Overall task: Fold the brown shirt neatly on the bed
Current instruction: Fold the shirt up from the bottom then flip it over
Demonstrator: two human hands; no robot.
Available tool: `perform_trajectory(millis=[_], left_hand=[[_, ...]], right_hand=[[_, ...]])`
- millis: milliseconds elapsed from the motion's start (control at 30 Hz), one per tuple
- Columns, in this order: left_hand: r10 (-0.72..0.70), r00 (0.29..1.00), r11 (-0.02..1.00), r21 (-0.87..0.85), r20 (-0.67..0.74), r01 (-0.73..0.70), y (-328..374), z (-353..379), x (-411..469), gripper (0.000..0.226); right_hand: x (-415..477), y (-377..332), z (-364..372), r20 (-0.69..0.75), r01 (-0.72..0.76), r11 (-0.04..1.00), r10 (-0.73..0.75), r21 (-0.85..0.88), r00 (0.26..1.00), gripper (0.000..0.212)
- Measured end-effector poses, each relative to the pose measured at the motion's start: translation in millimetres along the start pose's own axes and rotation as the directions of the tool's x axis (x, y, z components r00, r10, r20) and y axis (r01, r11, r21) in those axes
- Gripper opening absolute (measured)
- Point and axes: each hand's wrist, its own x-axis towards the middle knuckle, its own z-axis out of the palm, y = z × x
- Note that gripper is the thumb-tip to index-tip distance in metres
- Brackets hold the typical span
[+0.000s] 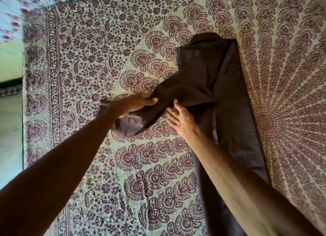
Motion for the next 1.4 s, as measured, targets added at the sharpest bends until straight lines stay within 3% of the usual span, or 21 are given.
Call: perform_trajectory(millis=[100,167,267,333,367,433,500,567,633,733,833,900,967,1067,1133,1200,1267,1333,1400], left_hand=[[0.021,0.995,0.966,-0.259,0.102,0.006,7,12,-26,0.038],[0.060,0.983,0.945,-0.326,0.175,0.000,11,20,-39,0.038],[-0.005,0.938,0.999,-0.048,0.347,0.023,11,40,-49,0.041],[-0.093,0.880,0.990,0.140,0.465,0.031,8,61,-54,0.054],[-0.104,0.850,0.984,0.177,0.517,0.013,5,73,-54,0.061],[-0.048,0.811,0.998,0.067,0.583,0.011,7,97,-61,0.056],[0.031,0.820,0.979,-0.184,0.572,0.091,11,120,-71,0.054],[0.094,0.841,0.908,-0.392,0.533,0.147,10,146,-79,0.050],[0.118,0.860,0.835,-0.519,0.497,0.185,-1,176,-82,0.022],[0.072,0.870,0.819,-0.526,0.487,0.227,-25,225,-89,0.025],[-0.047,0.906,0.837,-0.478,0.420,0.265,-49,267,-98,0.034],[-0.101,0.931,0.846,-0.463,0.351,0.266,-62,293,-102,0.035],[-0.102,0.952,0.877,-0.425,0.290,0.223,-72,309,-104,0.026],[-0.094,0.961,0.855,-0.474,0.260,0.212,-77,324,-107,0.026],[-0.064,0.962,0.759,-0.613,0.265,0.219,-76,331,-110,0.027],[-0.053,0.956,0.717,-0.655,0.290,0.238,-76,339,-114,0.031],[-0.069,0.940,0.801,-0.544,0.334,0.252,-81,345,-121,0.040],[-0.069,0.924,0.869,-0.433,0.376,0.241,-86,351,-131,0.035],[-0.069,0.947,0.892,-0.407,0.313,0.200,-92,362,-136,0.032]], right_hand=[[-11,-12,0,-0.038,0.023,0.996,-0.020,0.084,0.999,0.017],[-18,-23,-7,-0.096,0.079,0.994,-0.072,0.071,0.993,0.019],[-35,-43,-20,-0.193,0.152,0.984,-0.168,-0.097,0.967,0.050],[-58,-56,-30,-0.290,0.227,0.908,-0.337,-0.353,0.896,0.050],[-64,-63,-37,-0.309,0.257,0.856,-0.419,-0.449,0.854,0.051],[-73,-86,-51,-0.314,0.292,0.836,-0.464,-0.465,0.828,0.064],[-85,-104,-59,-0.168,0.313,0.876,-0.393,-0.368,0.904,0.074],[-83,-106,-74,-0.021,0.280,0.928,-0.294,-0.245,0.956,0.065],[-83,-87,-97,0.093,0.259,0.952,-0.246,-0.166,0.965,0.056],[-84,-36,-139,0.039,0.180,0.838,-0.187,-0.514,0.982,0.073],[-99,12,-178,-0.082,-0.012,0.702,-0.066,-0.713,0.994,0.078],[-116,38,-204,-0.112,-0.066,0.661,-0.028,-0.748,0.993,0.057],[-125,54,-229,-0.105,-0.073,0.673,-0.007,-0.736,0.994,0.039],[-135,68,-256,-0.034,-0.037,0.744,0.019,-0.667,0.999,0.041],[-139,70,-263,0.039,-0.033,0.909,0.054,-0.416,0.998,0.033],[-144,74,-270,0.081,-0.072,0.954,0.100,-0.290,0.992,0.039],[-154,78,-277,0.046,-0.145,0.852,0.194,-0.504,0.980,0.070],[-161,89,-290,-0.017,-0.178,0.645,0.247,-0.743,0.969,0.093],[-166,99,-303,-0.014,-0.127,0.528,0.214,-0.840,0.977,0.069]])
